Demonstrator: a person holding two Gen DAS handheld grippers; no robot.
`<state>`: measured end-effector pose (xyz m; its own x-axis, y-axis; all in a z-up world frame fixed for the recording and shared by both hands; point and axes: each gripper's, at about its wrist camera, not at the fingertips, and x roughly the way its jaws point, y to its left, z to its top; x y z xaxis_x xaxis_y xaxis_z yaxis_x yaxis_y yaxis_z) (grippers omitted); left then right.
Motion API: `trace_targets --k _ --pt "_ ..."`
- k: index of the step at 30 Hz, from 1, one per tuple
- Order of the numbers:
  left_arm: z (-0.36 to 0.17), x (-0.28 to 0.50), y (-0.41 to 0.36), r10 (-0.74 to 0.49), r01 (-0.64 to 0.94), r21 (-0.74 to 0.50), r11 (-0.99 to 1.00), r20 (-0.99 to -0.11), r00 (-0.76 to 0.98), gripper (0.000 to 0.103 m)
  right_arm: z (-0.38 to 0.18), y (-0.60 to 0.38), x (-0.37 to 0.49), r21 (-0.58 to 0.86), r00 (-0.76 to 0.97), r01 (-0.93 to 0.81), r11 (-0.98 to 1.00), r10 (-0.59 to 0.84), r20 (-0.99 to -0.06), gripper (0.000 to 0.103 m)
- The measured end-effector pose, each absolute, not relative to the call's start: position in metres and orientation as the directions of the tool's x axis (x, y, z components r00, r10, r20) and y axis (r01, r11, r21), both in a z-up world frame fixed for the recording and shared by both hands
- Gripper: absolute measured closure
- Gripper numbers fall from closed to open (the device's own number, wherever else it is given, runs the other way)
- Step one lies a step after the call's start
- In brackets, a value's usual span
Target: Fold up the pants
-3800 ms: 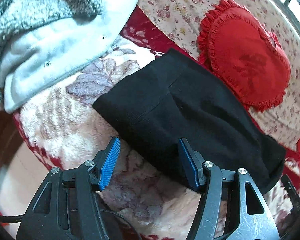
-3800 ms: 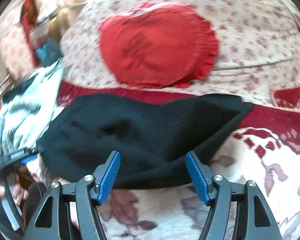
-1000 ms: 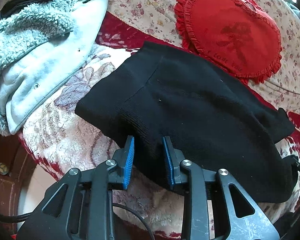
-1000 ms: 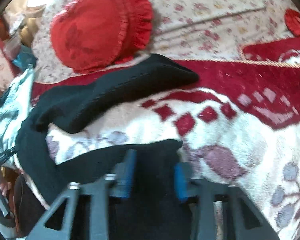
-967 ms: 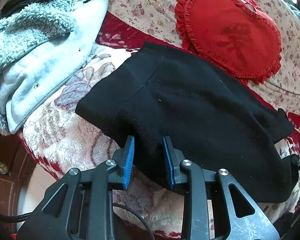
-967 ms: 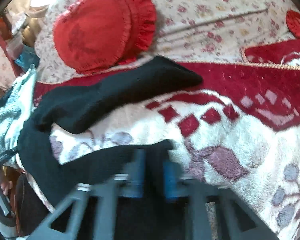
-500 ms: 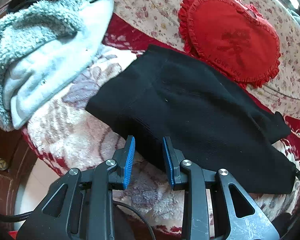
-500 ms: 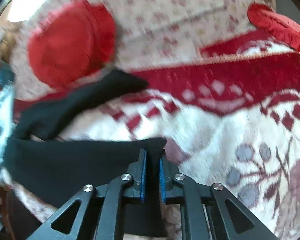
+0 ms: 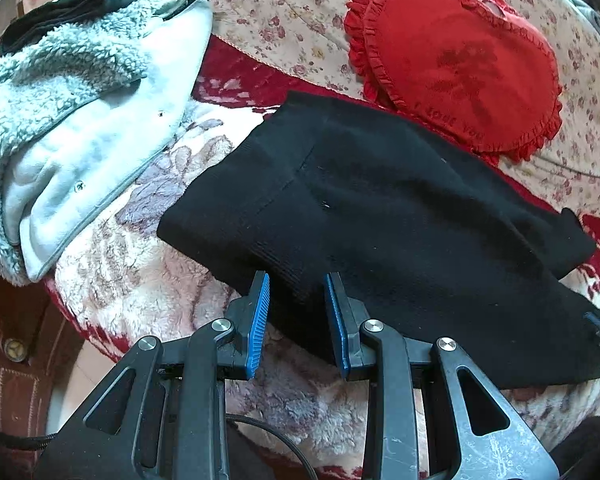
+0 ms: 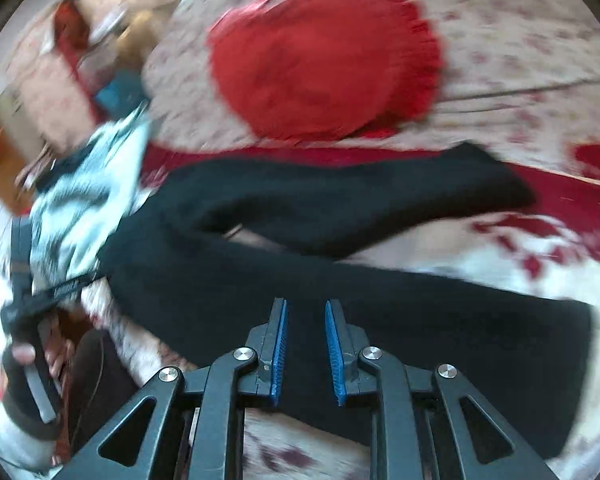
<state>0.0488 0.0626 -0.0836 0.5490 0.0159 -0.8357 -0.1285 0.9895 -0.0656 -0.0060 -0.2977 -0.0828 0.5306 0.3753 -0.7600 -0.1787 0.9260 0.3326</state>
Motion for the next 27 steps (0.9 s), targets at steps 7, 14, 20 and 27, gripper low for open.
trace_targets --k 7,14,20,27 --pt "-0.092 0.055 0.073 -0.006 -0.139 -0.095 0.986 -0.847 0.532 0.059 -0.110 -0.279 0.006 0.302 0.449 -0.210 0.930 0.366 -0.815 0.085" --pt "-0.074 0.068 0.077 -0.015 -0.108 -0.090 0.990 -0.831 0.556 0.059 -0.061 -0.271 0.046 0.309 0.534 -0.282 0.908 0.416 -0.736 0.071" --pt "-0.069 0.097 0.083 -0.021 -0.108 -0.098 0.989 -0.829 0.558 0.059 -0.054 -0.225 0.116 0.283 0.485 -0.395 0.874 0.460 -0.744 0.059" --pt "-0.074 0.144 0.080 -0.029 -0.085 -0.089 0.992 -0.841 0.540 0.059 -0.075 -0.192 0.193 0.263 0.414 -0.456 0.850 0.464 -0.783 0.058"
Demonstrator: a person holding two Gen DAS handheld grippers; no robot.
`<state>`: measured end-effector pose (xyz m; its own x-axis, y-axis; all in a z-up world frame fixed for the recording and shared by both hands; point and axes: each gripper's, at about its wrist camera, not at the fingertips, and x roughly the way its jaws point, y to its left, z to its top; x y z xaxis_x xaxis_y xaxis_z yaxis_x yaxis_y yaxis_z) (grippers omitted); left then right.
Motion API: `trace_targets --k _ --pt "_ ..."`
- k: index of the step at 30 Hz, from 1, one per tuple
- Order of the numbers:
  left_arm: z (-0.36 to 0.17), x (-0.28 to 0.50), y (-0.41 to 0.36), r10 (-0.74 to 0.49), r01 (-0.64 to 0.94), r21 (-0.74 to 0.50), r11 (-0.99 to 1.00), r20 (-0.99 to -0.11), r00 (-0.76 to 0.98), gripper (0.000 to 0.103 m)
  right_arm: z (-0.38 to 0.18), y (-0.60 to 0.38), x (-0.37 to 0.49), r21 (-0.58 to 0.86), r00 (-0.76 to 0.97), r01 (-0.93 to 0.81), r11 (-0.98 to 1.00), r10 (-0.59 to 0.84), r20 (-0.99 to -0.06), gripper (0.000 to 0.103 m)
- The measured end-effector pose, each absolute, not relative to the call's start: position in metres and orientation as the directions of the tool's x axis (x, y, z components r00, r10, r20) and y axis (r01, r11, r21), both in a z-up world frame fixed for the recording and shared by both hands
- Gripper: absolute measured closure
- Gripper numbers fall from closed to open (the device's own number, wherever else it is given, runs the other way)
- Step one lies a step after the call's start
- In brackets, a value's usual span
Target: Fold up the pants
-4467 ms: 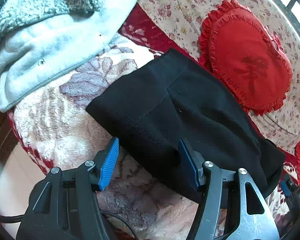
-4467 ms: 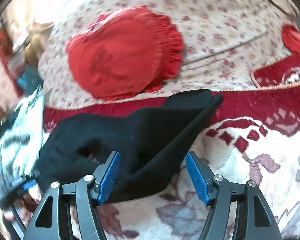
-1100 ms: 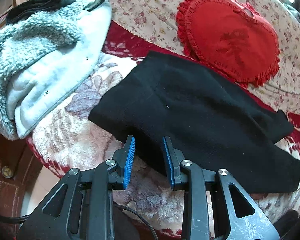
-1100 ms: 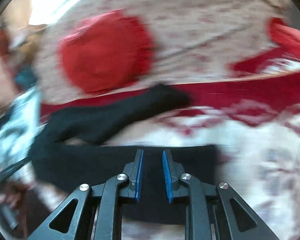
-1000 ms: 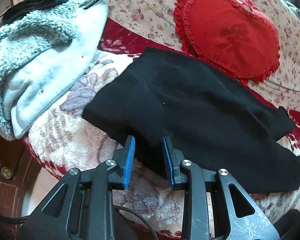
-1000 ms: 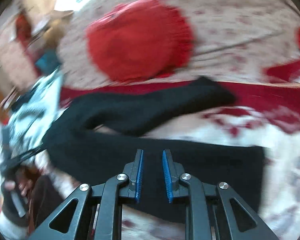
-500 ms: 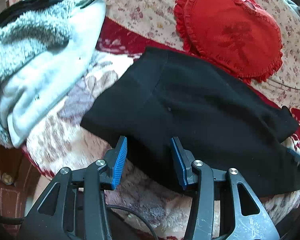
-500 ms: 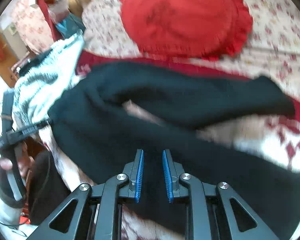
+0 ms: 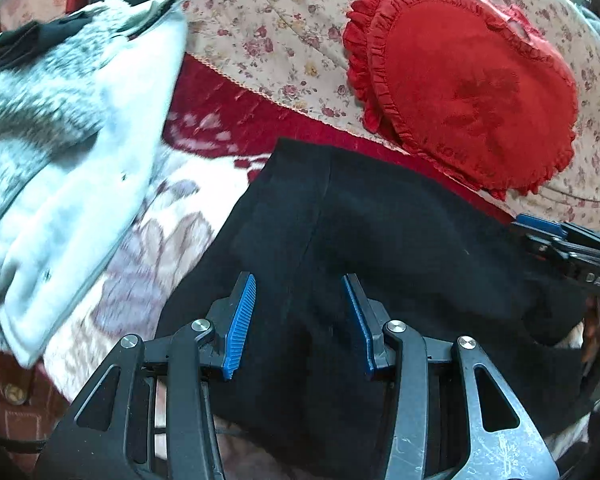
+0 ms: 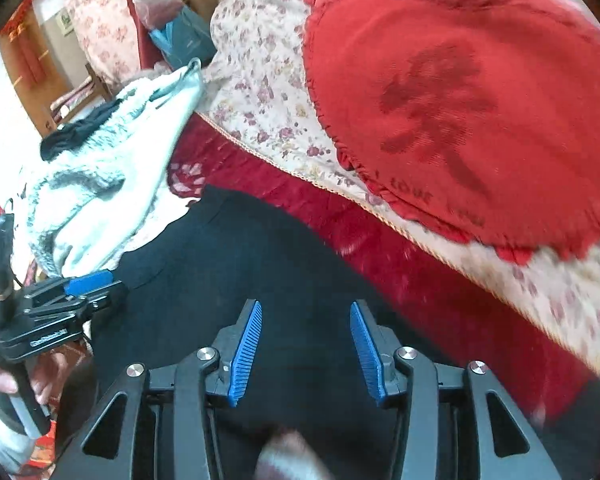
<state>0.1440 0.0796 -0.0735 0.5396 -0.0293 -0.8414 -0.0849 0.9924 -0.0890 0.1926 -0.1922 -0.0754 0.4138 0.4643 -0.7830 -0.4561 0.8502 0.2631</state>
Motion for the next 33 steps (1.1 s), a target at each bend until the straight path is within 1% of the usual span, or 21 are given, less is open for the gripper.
trace_targets --k 4,7,8,9,10,11,12,14,18,21,24,26,29,30,33 --pt "-0.084 0.163 0.078 -0.018 -0.077 -0.066 0.995 -0.861 0.508 0.059 -0.099 -0.187 0.232 0.251 0.360 -0.459 0.853 0.436 -0.825 0.057" --pt "-0.092 0.170 0.073 0.006 -0.071 -0.033 0.997 -0.872 0.490 0.059 -0.117 -0.183 0.252 0.323 0.290 -0.463 0.825 0.485 -0.825 0.057" --pt "-0.094 0.171 0.071 0.017 -0.070 -0.020 0.997 -0.875 0.485 0.059 -0.120 -0.180 0.252 0.330 0.287 -0.475 0.816 0.498 -0.818 0.056" --pt "-0.097 0.173 0.069 0.024 -0.068 -0.010 0.998 -0.875 0.483 0.059 -0.120 -0.179 0.250 0.320 0.306 -0.489 0.811 0.503 -0.808 0.056" --pt "-0.099 0.174 0.068 0.029 -0.066 -0.003 0.998 -0.875 0.484 0.059 -0.118 -0.178 0.248 0.316 0.317 -0.496 0.809 0.507 -0.801 0.065" --pt "-0.100 0.174 0.066 0.037 -0.064 0.007 0.998 -0.872 0.488 0.059 -0.116 -0.179 0.246 0.314 0.332 -0.492 0.812 0.508 -0.795 0.084" --pt "-0.100 0.174 0.066 0.041 -0.063 0.011 0.998 -0.870 0.492 0.059 -0.111 -0.181 0.243 0.308 0.352 -0.484 0.819 0.505 -0.788 0.093" --pt "-0.099 0.173 0.067 0.038 -0.063 0.008 0.998 -0.869 0.493 0.059 -0.098 -0.185 0.233 0.300 0.387 -0.490 0.819 0.512 -0.767 0.097" --pt "-0.083 0.166 0.082 0.016 -0.093 -0.037 0.995 -0.861 0.508 0.059 -0.047 -0.183 0.198 0.276 0.451 -0.544 0.792 0.554 -0.700 0.098" --pt "-0.065 0.146 0.103 0.065 -0.138 -0.015 0.990 -0.829 0.555 0.059 -0.007 -0.177 0.151 0.250 0.491 -0.598 0.761 0.595 -0.636 0.098" --pt "-0.056 0.123 0.132 0.105 -0.190 -0.008 0.982 -0.813 0.573 0.059 0.010 -0.169 0.095 0.233 0.500 -0.636 0.735 0.623 -0.601 0.098" --pt "-0.056 0.107 0.156 0.121 -0.236 -0.022 0.971 -0.811 0.573 0.059 -0.001 -0.161 0.062 0.282 0.454 -0.646 0.709 0.654 -0.604 0.098" --pt "-0.057 0.086 0.183 0.154 -0.303 -0.029 0.953 -0.812 0.563 0.059 -0.042 -0.135 0.022 0.298 0.391 -0.650 0.700 0.643 -0.659 0.098" --pt "-0.056 0.080 0.189 0.163 -0.321 -0.032 0.947 -0.811 0.562 0.059 -0.063 -0.124 0.016 0.312 0.356 -0.639 0.703 0.630 -0.690 0.098" --pt "-0.052 0.071 0.192 0.155 -0.325 -0.050 0.944 -0.805 0.572 0.059 -0.102 -0.108 0.010 0.290 0.350 -0.595 0.750 0.567 -0.746 0.097"
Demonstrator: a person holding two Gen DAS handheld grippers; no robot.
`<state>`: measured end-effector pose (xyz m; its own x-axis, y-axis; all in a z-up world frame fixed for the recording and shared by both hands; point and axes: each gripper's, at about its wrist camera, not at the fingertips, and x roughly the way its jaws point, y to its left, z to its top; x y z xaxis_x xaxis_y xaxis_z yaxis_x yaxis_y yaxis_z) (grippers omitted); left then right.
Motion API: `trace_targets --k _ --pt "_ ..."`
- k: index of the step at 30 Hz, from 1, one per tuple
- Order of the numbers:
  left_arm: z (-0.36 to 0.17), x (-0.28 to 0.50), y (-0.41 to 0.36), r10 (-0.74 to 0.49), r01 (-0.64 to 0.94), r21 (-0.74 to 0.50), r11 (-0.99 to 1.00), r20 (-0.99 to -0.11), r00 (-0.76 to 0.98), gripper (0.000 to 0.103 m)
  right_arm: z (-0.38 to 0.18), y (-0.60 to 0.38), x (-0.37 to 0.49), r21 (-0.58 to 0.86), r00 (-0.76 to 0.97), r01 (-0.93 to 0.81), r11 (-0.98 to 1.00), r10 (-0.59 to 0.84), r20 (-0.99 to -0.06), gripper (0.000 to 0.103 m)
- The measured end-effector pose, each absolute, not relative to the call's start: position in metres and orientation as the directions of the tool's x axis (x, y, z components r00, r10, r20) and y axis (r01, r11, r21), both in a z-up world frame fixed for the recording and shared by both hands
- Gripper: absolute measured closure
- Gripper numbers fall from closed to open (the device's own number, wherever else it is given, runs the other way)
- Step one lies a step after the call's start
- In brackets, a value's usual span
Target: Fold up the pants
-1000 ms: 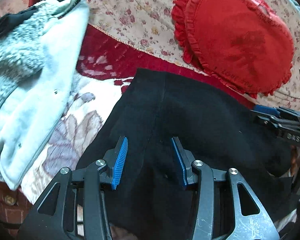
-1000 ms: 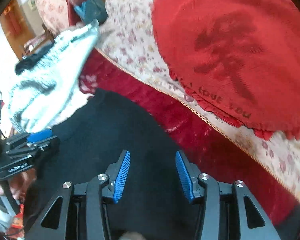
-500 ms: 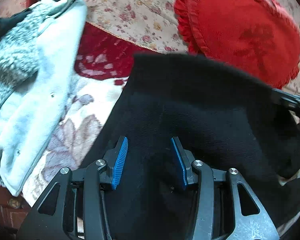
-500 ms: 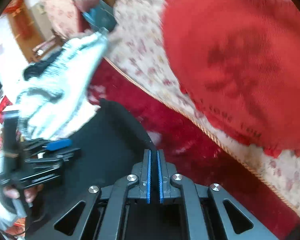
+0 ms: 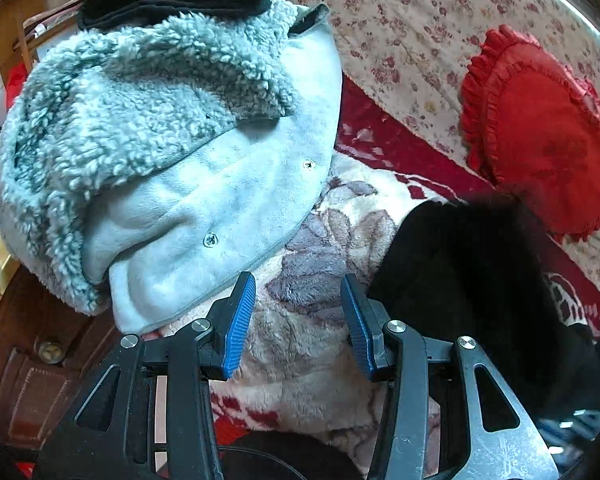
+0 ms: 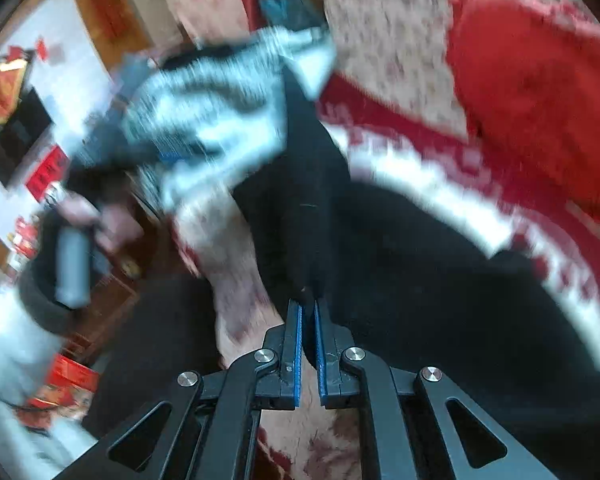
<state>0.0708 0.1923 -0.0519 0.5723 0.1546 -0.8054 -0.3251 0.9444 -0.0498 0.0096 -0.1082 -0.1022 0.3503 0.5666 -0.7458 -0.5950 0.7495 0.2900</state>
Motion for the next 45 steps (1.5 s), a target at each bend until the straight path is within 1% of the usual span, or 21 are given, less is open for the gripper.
trace_targets --k 3,4,5,7,11,15,17,19,22,23,24,25,26,30,32,34,37,38,40,42,45 --pt "-0.040 0.061 0.184 0.132 -0.298 -0.070 0.952 -0.784 0.606 0.059 -0.100 -0.113 0.009 0.330 0.337 -0.563 0.758 0.575 -0.746 0.094" --pt "-0.037 0.059 0.180 0.124 -0.287 -0.074 0.955 -0.779 0.615 0.059 -0.092 -0.117 0.007 0.331 0.344 -0.569 0.753 0.584 -0.735 0.089" --pt "-0.035 0.060 0.176 0.118 -0.277 -0.075 0.958 -0.777 0.619 0.059 -0.081 -0.121 0.006 0.326 0.359 -0.579 0.747 0.593 -0.721 0.081" --pt "-0.035 0.060 0.169 0.104 -0.253 -0.075 0.964 -0.775 0.623 0.059 -0.065 -0.126 0.006 0.316 0.389 -0.585 0.747 0.601 -0.698 0.072" --pt "-0.041 0.064 0.153 0.073 -0.209 -0.073 0.975 -0.785 0.615 0.059 -0.040 -0.151 0.017 0.286 0.481 -0.529 0.799 0.561 -0.674 0.071" --pt "-0.050 0.063 0.153 0.092 -0.211 -0.046 0.977 -0.795 0.599 0.059 -0.047 -0.191 0.053 0.265 0.519 -0.393 0.880 0.451 -0.726 0.068" --pt "-0.056 0.067 0.159 0.088 -0.226 -0.057 0.972 -0.809 0.582 0.059 -0.059 -0.203 0.077 0.268 0.490 -0.358 0.894 0.425 -0.761 0.064" --pt "-0.063 0.072 0.166 0.073 -0.244 -0.080 0.967 -0.824 0.561 0.059 -0.071 -0.208 0.097 0.315 0.440 -0.343 0.885 0.447 -0.778 0.064" --pt "-0.071 0.075 0.171 0.057 -0.258 -0.100 0.961 -0.840 0.539 0.059 -0.088 -0.206 0.115 0.460 0.346 -0.337 0.821 0.563 -0.751 0.064" --pt "-0.073 0.077 0.171 0.058 -0.259 -0.098 0.961 -0.844 0.533 0.059 -0.092 -0.200 0.116 0.476 0.322 -0.357 0.804 0.584 -0.745 0.068" --pt "-0.075 0.078 0.170 0.064 -0.259 -0.089 0.962 -0.848 0.527 0.059 -0.094 -0.194 0.114 0.456 0.315 -0.379 0.805 0.576 -0.754 0.072" --pt "-0.076 0.079 0.169 0.067 -0.258 -0.082 0.963 -0.850 0.522 0.059 -0.094 -0.188 0.111 0.394 0.327 -0.406 0.825 0.533 -0.780 0.083" --pt "-0.077 0.080 0.168 0.069 -0.257 -0.079 0.963 -0.852 0.520 0.059 -0.091 -0.183 0.108 0.357 0.337 -0.425 0.832 0.511 -0.791 0.089" --pt "-0.074 0.082 0.164 0.071 -0.252 -0.078 0.965 -0.842 0.535 0.059 -0.064 -0.204 0.104 0.302 0.448 -0.419 0.856 0.484 -0.752 0.093" --pt "-0.074 0.085 0.162 0.072 -0.250 -0.077 0.965 -0.840 0.538 0.059 -0.067 -0.209 0.109 0.295 0.475 -0.385 0.875 0.462 -0.749 0.095" --pt "-0.076 0.087 0.161 0.069 -0.247 -0.076 0.966 -0.845 0.530 0.059 -0.082 -0.203 0.115 0.263 0.473 -0.357 0.896 0.416 -0.777 0.095" --pt "-0.076 0.085 0.162 0.069 -0.248 -0.077 0.966 -0.845 0.530 0.059 -0.100 -0.216 0.123 0.342 0.471 -0.245 0.907 0.420 -0.776 0.093" --pt "-0.074 0.084 0.164 0.069 -0.248 -0.078 0.966 -0.844 0.533 0.059 -0.096 -0.223 0.121 0.360 0.487 -0.214 0.908 0.418 -0.766 0.082" --pt "-0.070 0.080 0.168 0.073 -0.251 -0.077 0.965 -0.839 0.539 0.059 -0.078 -0.232 0.110 0.337 0.544 -0.178 0.925 0.377 -0.750 0.068" --pt "-0.066 0.077 0.171 0.070 -0.251 -0.083 0.964 -0.835 0.546 0.059 -0.059 -0.230 0.095 0.328 0.569 -0.214 0.920 0.391 -0.723 0.068" --pt "-0.064 0.074 0.171 0.062 -0.243 -0.089 0.966 -0.833 0.549 0.059 -0.042 -0.198 0.062 0.342 0.515 -0.403 0.849 0.520 -0.682 0.068"
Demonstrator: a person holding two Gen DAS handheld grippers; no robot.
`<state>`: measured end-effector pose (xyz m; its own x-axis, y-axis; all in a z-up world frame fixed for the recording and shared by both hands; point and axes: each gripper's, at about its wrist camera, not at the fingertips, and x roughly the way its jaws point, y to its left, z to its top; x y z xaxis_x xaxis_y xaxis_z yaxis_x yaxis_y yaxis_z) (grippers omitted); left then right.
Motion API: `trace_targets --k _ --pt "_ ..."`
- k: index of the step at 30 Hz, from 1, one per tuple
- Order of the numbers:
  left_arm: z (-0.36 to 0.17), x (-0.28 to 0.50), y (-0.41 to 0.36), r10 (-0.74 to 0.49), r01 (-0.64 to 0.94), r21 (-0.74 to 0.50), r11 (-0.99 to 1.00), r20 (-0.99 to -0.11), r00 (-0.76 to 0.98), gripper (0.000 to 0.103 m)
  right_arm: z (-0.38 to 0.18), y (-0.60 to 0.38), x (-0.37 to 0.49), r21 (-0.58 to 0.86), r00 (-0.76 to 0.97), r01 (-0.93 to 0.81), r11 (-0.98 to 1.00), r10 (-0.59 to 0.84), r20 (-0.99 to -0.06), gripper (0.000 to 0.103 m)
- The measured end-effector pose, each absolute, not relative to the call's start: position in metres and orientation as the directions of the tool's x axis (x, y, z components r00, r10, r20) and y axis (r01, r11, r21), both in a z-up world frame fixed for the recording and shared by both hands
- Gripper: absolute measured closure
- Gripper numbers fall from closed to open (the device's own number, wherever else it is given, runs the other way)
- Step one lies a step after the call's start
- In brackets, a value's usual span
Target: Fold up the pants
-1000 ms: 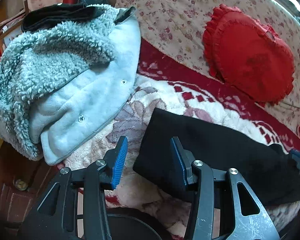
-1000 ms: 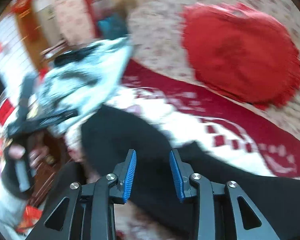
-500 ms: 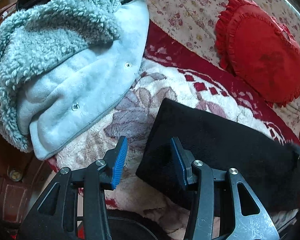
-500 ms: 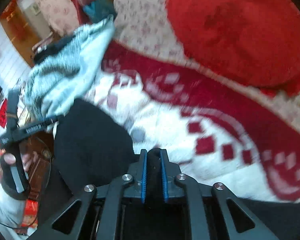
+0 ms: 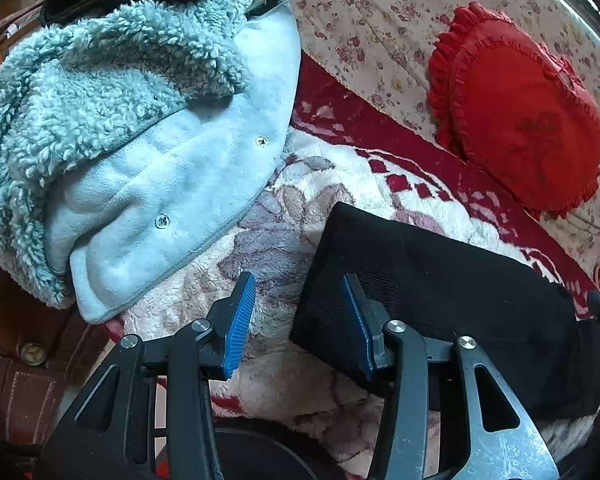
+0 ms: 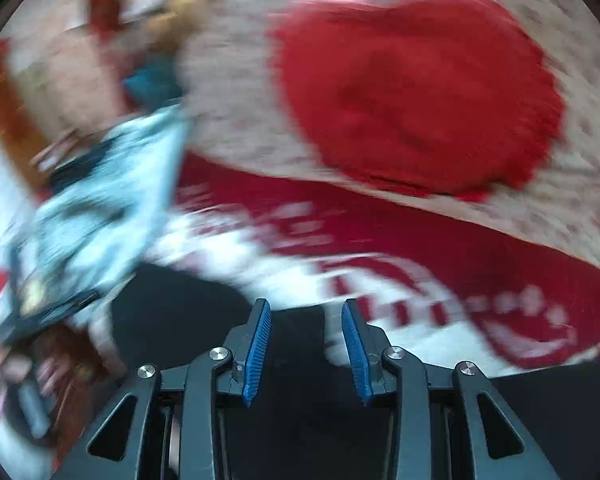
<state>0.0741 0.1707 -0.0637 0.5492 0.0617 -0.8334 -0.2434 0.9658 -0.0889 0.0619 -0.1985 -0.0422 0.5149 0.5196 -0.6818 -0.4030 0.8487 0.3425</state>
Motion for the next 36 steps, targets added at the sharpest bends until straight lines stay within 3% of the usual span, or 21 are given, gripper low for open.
trace_targets --k 5,9,13,15,17,19,22,25,28,32,36 --pt "-0.072 0.070 0.164 0.065 -0.230 -0.068 0.971 -0.849 0.525 0.059 -0.051 -0.122 0.011 0.259 0.412 -0.630 0.732 0.598 -0.688 0.068" --pt "-0.072 0.062 0.166 0.055 -0.235 -0.082 0.969 -0.850 0.523 0.059 -0.072 -0.071 -0.005 0.084 0.417 -0.712 0.697 0.516 -0.748 0.067" --pt "-0.070 0.059 0.174 0.041 -0.253 -0.112 0.961 -0.848 0.528 0.059 -0.083 -0.044 -0.003 -0.058 0.491 -0.735 0.676 0.471 -0.733 0.067" --pt "-0.072 0.060 0.176 0.007 -0.254 -0.148 0.956 -0.854 0.521 0.059 -0.087 -0.042 0.010 -0.015 0.460 -0.739 0.673 0.488 -0.742 0.068" --pt "-0.075 0.063 0.175 -0.031 -0.246 -0.181 0.952 -0.859 0.511 0.059 -0.085 -0.054 0.032 0.141 0.408 -0.702 0.698 0.557 -0.724 0.083" --pt "-0.078 0.069 0.170 -0.053 -0.240 -0.202 0.949 -0.858 0.510 0.059 -0.080 -0.067 0.050 0.274 0.381 -0.649 0.710 0.615 -0.690 0.091" --pt "-0.081 0.084 0.165 -0.051 -0.240 -0.200 0.950 -0.857 0.513 0.059 -0.076 -0.067 0.063 0.334 0.378 -0.615 0.714 0.639 -0.669 0.095" --pt "-0.077 0.098 0.160 -0.068 -0.215 -0.209 0.954 -0.849 0.524 0.059 -0.074 -0.066 0.070 0.427 0.344 -0.585 0.689 0.689 -0.638 0.096" --pt "-0.080 0.110 0.160 -0.012 -0.210 -0.140 0.968 -0.858 0.514 0.059 -0.081 -0.053 0.068 0.498 0.294 -0.573 0.651 0.730 -0.616 0.096" --pt "-0.087 0.106 0.170 0.002 -0.238 -0.135 0.962 -0.866 0.499 0.059 -0.104 -0.018 0.045 0.457 0.232 -0.622 0.636 0.707 -0.668 0.096" --pt "-0.080 0.093 0.169 0.036 -0.236 -0.101 0.966 -0.858 0.513 0.059 -0.090 -0.030 0.037 0.453 0.249 -0.611 0.649 0.701 -0.668 0.096"
